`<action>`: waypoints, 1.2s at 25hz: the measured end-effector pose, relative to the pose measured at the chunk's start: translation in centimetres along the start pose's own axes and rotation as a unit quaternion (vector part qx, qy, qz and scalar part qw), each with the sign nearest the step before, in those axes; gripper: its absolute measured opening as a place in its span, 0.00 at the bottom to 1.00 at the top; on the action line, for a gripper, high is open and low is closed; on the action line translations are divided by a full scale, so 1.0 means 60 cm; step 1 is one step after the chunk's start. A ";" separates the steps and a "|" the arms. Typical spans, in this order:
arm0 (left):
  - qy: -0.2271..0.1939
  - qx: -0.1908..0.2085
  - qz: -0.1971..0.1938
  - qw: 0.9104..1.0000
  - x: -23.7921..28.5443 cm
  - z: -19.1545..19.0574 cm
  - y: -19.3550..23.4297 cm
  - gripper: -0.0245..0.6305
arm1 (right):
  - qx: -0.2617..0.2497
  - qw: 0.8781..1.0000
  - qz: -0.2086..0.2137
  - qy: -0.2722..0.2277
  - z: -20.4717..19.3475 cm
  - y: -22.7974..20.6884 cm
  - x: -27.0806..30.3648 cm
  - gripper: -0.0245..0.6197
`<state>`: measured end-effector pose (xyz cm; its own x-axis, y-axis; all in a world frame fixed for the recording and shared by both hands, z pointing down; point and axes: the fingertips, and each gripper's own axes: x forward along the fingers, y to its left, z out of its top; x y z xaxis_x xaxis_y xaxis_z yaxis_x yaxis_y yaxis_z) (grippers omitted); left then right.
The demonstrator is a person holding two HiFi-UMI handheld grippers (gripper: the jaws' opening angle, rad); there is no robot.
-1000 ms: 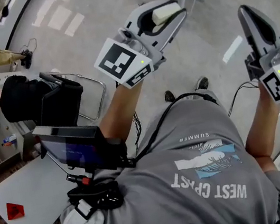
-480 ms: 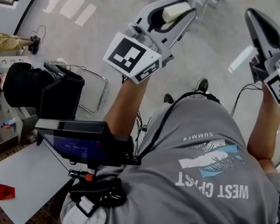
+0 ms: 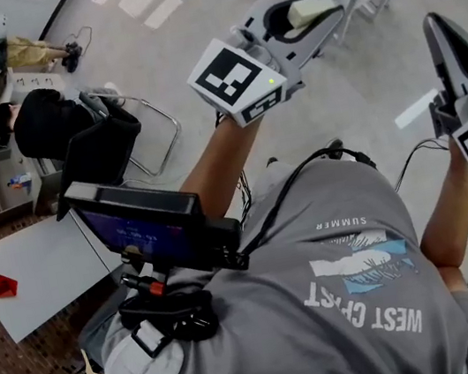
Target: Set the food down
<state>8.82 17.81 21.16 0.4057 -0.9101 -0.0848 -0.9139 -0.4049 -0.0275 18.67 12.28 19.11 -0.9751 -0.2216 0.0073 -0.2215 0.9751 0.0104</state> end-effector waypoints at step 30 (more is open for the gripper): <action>-0.003 -0.005 -0.067 0.998 0.125 0.002 0.274 0.19 | 0.027 0.996 -0.079 0.011 -0.016 -0.169 0.220 0.05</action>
<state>-3.13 4.32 19.97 0.5234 -0.8477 -0.0869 -0.8519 -0.5230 -0.0293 8.09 -0.55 20.09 -0.9277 -0.3721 0.0312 -0.3732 0.9268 -0.0414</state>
